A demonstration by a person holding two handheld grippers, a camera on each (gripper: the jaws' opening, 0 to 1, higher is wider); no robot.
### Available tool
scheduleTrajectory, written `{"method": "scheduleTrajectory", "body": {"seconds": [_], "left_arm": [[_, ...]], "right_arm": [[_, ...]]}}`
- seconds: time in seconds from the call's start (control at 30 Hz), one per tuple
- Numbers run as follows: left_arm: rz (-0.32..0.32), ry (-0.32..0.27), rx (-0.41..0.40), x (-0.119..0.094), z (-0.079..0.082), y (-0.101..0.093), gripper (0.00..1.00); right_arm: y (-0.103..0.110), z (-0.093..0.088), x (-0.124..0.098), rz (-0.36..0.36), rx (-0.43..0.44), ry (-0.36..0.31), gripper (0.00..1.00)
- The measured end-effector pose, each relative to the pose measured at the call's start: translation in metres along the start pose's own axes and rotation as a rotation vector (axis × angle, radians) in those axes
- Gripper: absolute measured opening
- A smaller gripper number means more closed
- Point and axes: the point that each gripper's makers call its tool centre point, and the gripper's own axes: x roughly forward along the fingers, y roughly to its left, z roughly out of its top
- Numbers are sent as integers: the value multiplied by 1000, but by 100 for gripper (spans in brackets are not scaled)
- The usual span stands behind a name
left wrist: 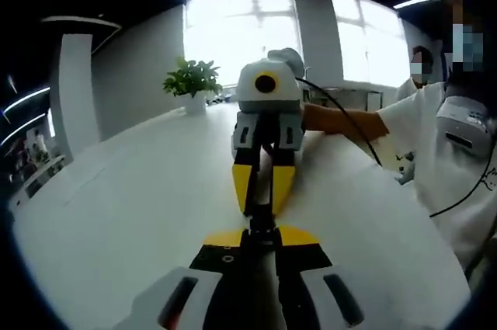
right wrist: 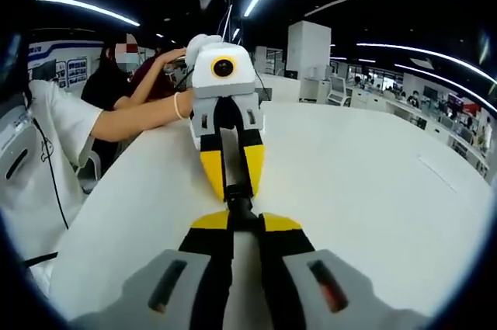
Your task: Snap the two parts of the plastic buckle together until the buckle closes and remains connected.
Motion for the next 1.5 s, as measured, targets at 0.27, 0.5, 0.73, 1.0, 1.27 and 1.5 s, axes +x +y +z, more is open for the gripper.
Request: {"method": "scheduleTrajectory", "body": {"seconds": [0.27,0.5,0.73,1.0,1.27,1.5], "left_arm": [[25,-1,-52,-5,-4,4,16],[22,-8,-70,-7,-6,4,11],[18,-14,-65,-6,-6,5,11],[19,-23,-78,-7,-6,8,11],[23,-23,-92,-6,-5,8,10],[49,-5,-102,-3,-4,8,9]], "right_arm": [[2,1,0,-13,-33,-6,12],[2,1,0,-12,-35,-8,16],[1,0,-1,-16,-35,-2,17],[3,-3,-4,-5,29,-27,12],[-1,-3,-9,-23,12,-30,10],[-5,-4,-12,-55,14,-8,9]]}}
